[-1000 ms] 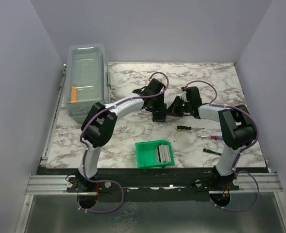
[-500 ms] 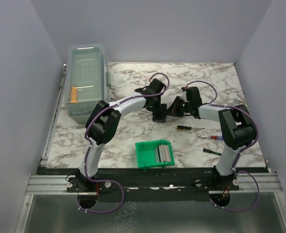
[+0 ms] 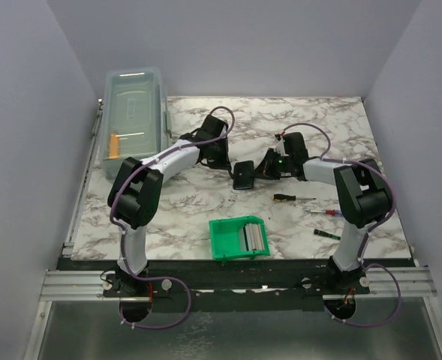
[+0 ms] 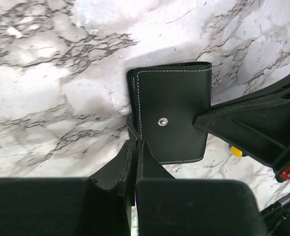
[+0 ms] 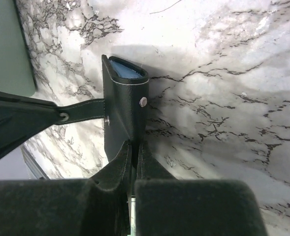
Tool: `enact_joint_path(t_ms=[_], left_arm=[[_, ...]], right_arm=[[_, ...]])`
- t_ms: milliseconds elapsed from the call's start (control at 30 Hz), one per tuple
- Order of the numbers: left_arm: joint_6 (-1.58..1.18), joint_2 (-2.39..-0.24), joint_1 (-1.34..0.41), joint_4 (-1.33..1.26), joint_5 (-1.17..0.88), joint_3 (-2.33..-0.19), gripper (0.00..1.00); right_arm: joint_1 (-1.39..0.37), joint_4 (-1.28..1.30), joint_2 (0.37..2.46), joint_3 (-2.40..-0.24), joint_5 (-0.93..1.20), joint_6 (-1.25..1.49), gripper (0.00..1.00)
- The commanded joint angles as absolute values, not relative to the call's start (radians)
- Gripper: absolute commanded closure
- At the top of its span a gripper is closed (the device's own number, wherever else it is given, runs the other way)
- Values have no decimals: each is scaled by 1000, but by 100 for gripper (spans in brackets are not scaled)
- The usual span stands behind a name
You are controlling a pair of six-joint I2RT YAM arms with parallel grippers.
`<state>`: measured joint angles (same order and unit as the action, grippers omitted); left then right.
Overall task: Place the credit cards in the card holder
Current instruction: Open the card holder at the center of the board.
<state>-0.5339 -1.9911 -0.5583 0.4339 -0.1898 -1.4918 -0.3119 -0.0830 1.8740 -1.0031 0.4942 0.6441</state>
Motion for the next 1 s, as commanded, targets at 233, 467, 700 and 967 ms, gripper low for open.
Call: enact_joint_path(t_ms=[233, 467, 700, 967], left_arm=[[-582, -1859, -532, 358, -405, -1422, 100], [-602, -1822, -531, 348, -425, -1463, 100], [-607, -1837, -531, 353, -436, -1471, 100], [-600, -1836, -529, 364, -433, -1474, 100]], right_arm=[[-348, 362, 1893, -1214, 61, 460, 40], [-420, 268, 1794, -1153, 216, 338, 27], [-455, 174, 1733, -1104, 231, 314, 23], [-459, 138, 1697, -1088, 278, 351, 24]])
